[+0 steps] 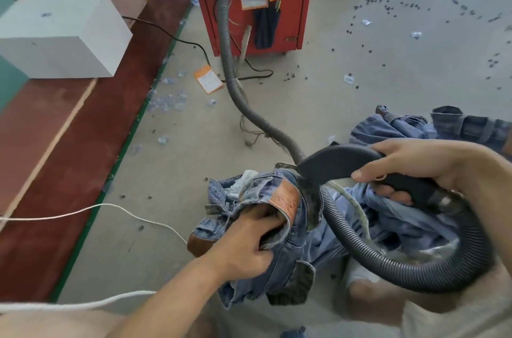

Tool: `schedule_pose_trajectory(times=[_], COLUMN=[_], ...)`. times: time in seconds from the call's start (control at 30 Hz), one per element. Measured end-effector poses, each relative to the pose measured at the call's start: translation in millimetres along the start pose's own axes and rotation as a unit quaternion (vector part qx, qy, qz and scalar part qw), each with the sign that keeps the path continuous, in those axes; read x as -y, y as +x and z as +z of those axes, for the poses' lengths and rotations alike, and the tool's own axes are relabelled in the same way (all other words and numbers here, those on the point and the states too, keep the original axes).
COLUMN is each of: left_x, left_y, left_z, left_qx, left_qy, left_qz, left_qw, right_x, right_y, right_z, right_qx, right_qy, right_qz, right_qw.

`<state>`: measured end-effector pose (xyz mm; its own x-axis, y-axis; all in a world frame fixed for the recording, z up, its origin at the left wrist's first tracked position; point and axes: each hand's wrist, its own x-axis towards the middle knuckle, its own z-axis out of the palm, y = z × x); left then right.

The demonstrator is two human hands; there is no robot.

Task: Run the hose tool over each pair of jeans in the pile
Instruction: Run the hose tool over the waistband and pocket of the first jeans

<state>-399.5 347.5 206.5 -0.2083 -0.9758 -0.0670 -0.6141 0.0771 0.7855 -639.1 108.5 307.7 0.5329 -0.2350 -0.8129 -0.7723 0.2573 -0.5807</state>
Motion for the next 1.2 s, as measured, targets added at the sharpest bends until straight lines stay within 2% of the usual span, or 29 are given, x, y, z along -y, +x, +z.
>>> schedule_pose_trajectory(times=[0.07, 0.17, 0.33, 0.43, 0.57, 0.63, 0.8, 0.9, 1.0, 1.1, 1.2], left_x=[5.2, 10.8, 12.4, 10.1, 10.2, 7.5, 6.1, 6.4, 3.3, 4.7, 13.2], left_y=[-3.0, -3.4, -1.1, 2.4, 7.1, 8.9, 11.2, 11.5, 11.4, 11.3, 13.7], left_z=[3.7, 1.7, -6.3, -10.0, -14.4, -8.3, -7.2, -11.7, -9.1, -7.0, -11.9], left_qx=[0.019, 0.046, 0.07, 0.066, 0.082, 0.102, 0.108, 0.083, 0.088, 0.092, 0.082], left_qy=[0.049, 0.087, 0.155, 0.165, 0.213, 0.24, 0.253, 0.248, 0.262, 0.272, 0.264], left_qz=[0.024, 0.018, 0.011, -0.006, -0.01, 0.008, 0.014, 0.0, 0.006, 0.006, -0.028], left_qw=[0.998, 0.995, 0.985, 0.984, 0.974, 0.965, 0.962, 0.965, 0.961, 0.958, 0.961], right_x=[-1.7, -1.9, 4.2, 16.0, 28.0, 32.3, 40.1, 41.2, 38.1, 37.7, 36.1], right_y=[8.6, 23.2, 26.4, 12.1, 1.3, 10.7, 17.9, 1.1, 5.4, 20.9, 24.1], right_z=[9.9, 22.5, 22.5, 16.6, 37.0, 55.9, 62.2, 43.5, 48.0, 62.8, 65.4], right_qx=[0.02, 0.02, -0.066, -0.064, -0.055, -0.062, -0.16, -0.12, -0.062, -0.069, -0.125], right_qy=[-0.01, 0.012, 0.031, -0.095, -0.285, -0.318, -0.306, -0.342, -0.424, -0.402, -0.346], right_qz=[0.021, 0.019, -0.085, -0.132, -0.149, -0.173, -0.23, -0.19, -0.143, -0.165, -0.211], right_qw=[1.0, 1.0, 0.994, 0.985, 0.945, 0.93, 0.91, 0.912, 0.892, 0.898, 0.906])
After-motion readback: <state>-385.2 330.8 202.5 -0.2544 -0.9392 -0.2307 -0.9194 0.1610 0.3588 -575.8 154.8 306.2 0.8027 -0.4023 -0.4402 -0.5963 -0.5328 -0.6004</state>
